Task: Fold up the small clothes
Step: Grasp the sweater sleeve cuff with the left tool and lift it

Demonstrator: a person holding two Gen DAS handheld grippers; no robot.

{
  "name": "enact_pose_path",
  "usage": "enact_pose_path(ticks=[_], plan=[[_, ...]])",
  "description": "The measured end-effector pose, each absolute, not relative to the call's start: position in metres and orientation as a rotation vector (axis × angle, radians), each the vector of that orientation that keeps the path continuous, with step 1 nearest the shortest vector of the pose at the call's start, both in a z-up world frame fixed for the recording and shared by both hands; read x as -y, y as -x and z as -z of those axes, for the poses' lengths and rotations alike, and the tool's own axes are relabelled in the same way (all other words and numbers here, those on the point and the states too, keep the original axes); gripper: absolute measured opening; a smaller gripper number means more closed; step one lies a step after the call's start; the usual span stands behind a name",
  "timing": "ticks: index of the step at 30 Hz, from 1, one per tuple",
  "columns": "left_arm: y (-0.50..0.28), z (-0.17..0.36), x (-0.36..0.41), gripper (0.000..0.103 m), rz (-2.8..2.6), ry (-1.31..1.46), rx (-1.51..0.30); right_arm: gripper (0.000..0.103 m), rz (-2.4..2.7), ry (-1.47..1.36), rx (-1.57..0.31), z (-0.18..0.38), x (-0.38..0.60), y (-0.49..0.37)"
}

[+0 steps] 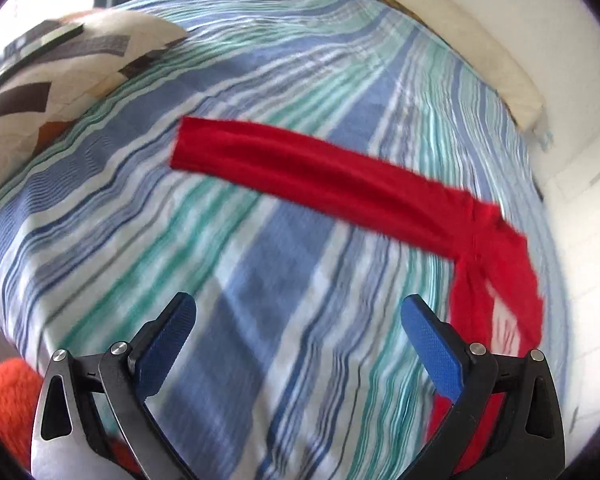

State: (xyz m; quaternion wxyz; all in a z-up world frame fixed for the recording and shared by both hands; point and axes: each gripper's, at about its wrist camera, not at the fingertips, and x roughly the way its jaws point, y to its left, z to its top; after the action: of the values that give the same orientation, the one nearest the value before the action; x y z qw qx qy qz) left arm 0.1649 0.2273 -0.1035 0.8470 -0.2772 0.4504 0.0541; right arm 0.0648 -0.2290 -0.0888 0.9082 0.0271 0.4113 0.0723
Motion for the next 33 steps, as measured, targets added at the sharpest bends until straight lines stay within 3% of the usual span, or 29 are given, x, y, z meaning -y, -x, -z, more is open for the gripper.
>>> enact_pose_path(ticks=[3,7,9,13,14,15,16,17,21,25,29,33], plan=[[-0.192,0.117,-0.294,0.102,-0.198,0.808,-0.898,0.088,-0.156,-0.059,-0.861,0.091,0.228,-0.066],[-0.223,0.15,-0.333,0.099,-0.32,0.875,-0.948,0.088,-0.161,-0.041,-0.861,0.091,0.223,-0.066],[-0.235,0.156,-0.332,0.085,-0.326,0.841,-0.96,0.088,-0.162,-0.025,-0.866,0.092,0.22,-0.066],[-0.255,0.159,-0.314,0.072,-0.3,0.77,-0.965,0.088,-0.167,-0.003,-0.892,0.097,0.216,-0.068],[-0.26,0.162,-0.312,0.06,-0.309,0.758,-0.978,0.088,-0.169,0.0,-0.899,0.099,0.215,-0.069],[-0.263,0.164,-0.311,0.032,-0.316,0.748,-0.995,0.088,-0.171,0.002,-0.907,0.1,0.214,-0.07],[-0.267,0.165,-0.31,0.016,-0.319,0.732,-1.019,0.088,-0.174,0.004,-0.912,0.101,0.213,-0.071],[-0.269,0.163,-0.309,0.008,-0.305,0.729,-1.032,0.088,-0.176,0.005,-0.914,0.102,0.212,-0.071],[-0.273,0.111,-0.29,0.006,-0.279,0.607,-0.98,0.088,-0.178,0.003,-0.907,0.102,0.213,-0.069],[-0.292,0.02,-0.221,0.006,-0.122,0.409,-0.895,0.088,-0.186,-0.022,-0.889,0.099,0.217,-0.069],[-0.311,-0.06,-0.103,0.006,0.143,0.254,-0.805,0.088,-0.202,-0.051,-0.874,0.096,0.221,-0.071],[-0.323,-0.09,0.033,0.006,0.402,0.162,-0.776,0.088,-0.2,-0.073,-0.861,0.093,0.226,-0.069]])
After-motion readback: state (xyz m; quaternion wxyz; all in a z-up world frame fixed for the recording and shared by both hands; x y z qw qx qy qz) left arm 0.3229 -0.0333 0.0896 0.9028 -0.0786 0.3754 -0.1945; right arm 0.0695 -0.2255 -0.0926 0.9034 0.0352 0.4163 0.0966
